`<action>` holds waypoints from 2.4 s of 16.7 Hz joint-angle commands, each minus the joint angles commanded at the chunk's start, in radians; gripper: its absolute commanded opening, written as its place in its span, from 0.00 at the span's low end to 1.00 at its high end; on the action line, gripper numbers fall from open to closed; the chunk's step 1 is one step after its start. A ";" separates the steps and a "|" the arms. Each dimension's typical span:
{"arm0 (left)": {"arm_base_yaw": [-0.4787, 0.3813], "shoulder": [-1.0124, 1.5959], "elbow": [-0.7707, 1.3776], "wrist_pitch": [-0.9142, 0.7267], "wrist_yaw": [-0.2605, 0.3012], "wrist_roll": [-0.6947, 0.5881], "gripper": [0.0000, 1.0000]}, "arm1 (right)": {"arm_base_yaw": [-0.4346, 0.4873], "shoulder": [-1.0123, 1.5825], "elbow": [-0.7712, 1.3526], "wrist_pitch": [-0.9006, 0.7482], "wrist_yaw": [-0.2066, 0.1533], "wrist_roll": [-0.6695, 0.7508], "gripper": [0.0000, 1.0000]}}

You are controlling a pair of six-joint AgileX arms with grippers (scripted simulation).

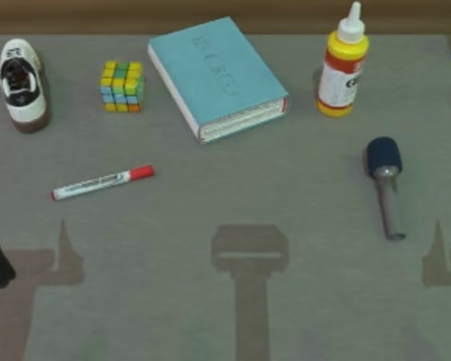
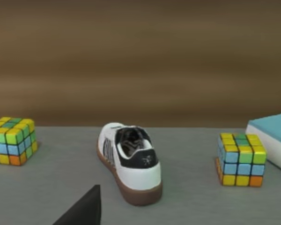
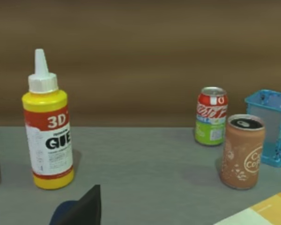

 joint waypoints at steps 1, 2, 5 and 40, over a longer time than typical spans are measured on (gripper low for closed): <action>0.000 0.000 0.000 0.000 0.000 0.000 1.00 | 0.000 0.000 0.000 0.000 0.000 0.000 1.00; 0.000 0.000 0.000 0.000 0.000 0.000 1.00 | 0.000 0.000 0.000 0.000 0.000 0.000 1.00; 0.000 0.000 0.000 0.000 0.000 0.000 1.00 | 0.016 0.062 0.045 -0.039 -0.003 0.010 1.00; 0.000 0.000 0.000 0.000 0.000 0.000 1.00 | 0.313 1.943 1.286 -0.821 0.035 0.346 1.00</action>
